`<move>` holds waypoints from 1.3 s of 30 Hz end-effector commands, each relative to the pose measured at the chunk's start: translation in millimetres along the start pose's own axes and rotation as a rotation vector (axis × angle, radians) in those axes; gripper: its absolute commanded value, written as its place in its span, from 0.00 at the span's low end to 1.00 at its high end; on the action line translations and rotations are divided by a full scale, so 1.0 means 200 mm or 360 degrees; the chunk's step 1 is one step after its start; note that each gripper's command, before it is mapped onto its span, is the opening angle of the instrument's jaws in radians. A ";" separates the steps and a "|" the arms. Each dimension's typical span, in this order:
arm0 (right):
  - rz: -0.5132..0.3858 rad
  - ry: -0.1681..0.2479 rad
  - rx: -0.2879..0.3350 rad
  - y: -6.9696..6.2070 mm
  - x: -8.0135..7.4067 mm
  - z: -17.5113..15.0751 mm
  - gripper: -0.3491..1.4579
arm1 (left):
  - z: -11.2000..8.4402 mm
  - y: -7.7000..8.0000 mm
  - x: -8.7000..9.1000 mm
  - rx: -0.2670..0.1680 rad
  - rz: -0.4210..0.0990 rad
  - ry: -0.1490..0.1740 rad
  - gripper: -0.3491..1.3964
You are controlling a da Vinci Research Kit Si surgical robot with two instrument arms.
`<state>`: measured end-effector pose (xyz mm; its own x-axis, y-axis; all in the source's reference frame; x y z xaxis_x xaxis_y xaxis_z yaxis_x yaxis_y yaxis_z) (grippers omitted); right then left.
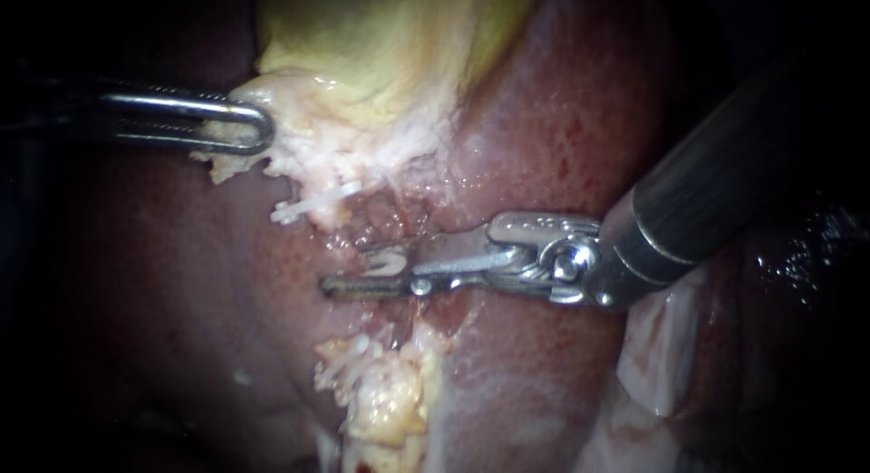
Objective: Clipping third clip right tube
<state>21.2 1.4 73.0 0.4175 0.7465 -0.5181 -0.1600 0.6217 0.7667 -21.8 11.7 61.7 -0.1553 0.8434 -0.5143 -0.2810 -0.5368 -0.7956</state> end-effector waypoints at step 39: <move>0.0042 0.0199 0.0419 -0.023 0.021 -0.054 0.47 | -0.001 -0.001 0.000 -0.0002 0.0001 -0.0001 0.00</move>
<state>13.6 4.5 63.1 0.3002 0.7956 -0.5261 0.0770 0.5296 0.8448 -21.6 11.7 61.8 -0.1559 0.8430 -0.5148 -0.2797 -0.5375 -0.7955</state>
